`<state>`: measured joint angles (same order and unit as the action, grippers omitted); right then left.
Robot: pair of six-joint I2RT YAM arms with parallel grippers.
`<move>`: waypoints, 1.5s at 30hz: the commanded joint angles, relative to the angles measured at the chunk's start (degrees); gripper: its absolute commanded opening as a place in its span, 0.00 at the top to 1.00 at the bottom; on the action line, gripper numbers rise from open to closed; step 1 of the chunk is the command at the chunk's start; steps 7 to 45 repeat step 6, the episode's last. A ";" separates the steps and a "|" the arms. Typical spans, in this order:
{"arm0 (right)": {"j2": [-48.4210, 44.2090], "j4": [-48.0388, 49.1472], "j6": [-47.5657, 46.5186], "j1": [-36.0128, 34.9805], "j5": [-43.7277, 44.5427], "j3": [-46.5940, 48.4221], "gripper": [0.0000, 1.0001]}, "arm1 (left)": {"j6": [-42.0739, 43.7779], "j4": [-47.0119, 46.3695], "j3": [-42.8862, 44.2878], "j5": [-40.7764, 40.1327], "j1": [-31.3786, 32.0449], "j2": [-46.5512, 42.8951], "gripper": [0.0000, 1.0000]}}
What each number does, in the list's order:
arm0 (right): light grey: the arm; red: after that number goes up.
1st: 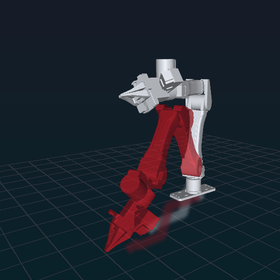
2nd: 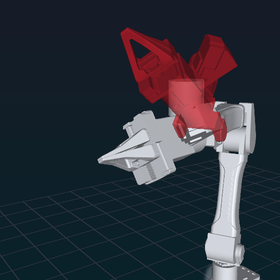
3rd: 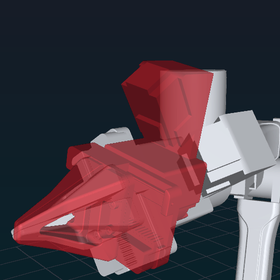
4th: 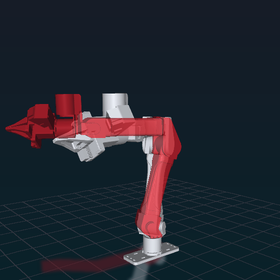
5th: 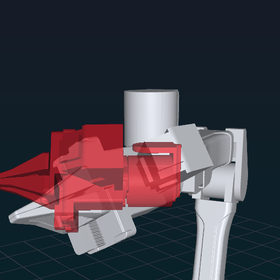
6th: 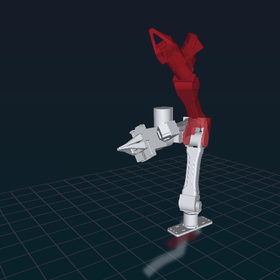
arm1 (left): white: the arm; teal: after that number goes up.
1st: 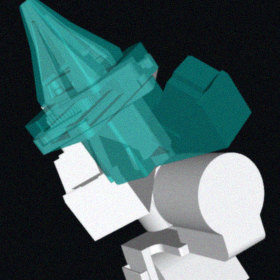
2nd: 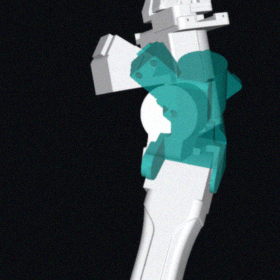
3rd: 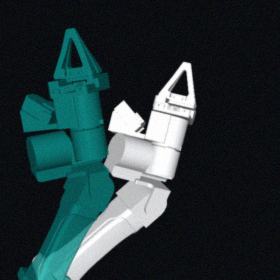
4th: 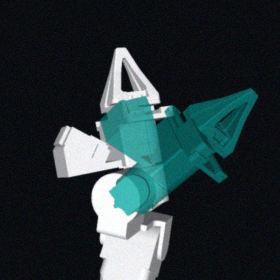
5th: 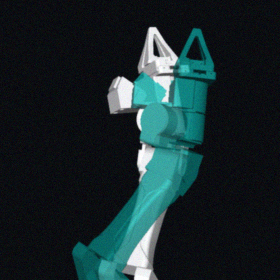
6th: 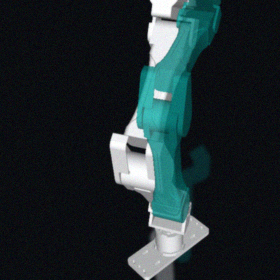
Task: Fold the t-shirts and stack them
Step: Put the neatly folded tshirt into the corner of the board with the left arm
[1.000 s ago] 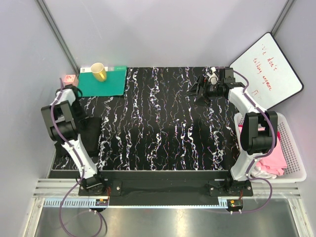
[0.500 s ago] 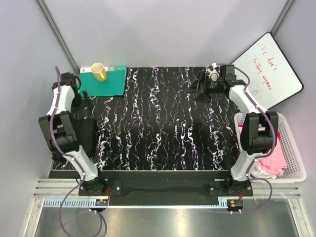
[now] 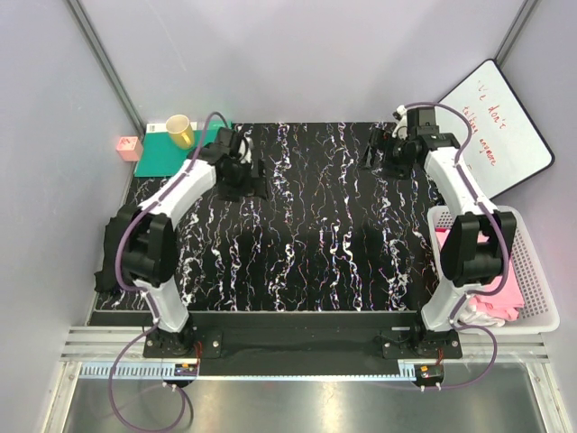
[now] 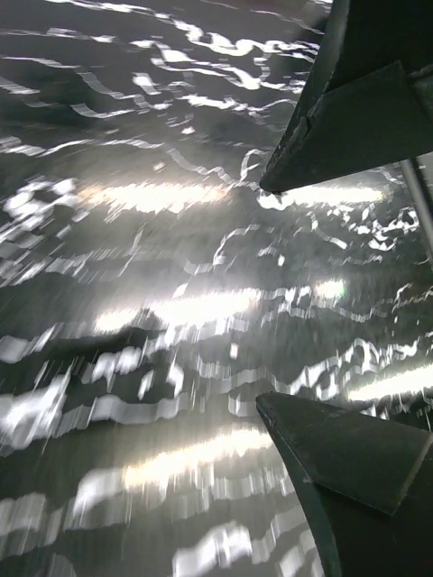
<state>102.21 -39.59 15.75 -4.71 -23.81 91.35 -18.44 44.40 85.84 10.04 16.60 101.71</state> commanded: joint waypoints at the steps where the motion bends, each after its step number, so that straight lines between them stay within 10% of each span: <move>1: -6.32 -5.49 -8.01 0.23 15.53 0.59 0.00 | 1.38 -1.69 1.60 5.77 1.24 0.59 0.01; 45: -8.61 -5.23 -7.58 0.14 16.34 -2.05 0.00 | 3.67 -1.51 3.28 4.90 1.50 0.16 0.01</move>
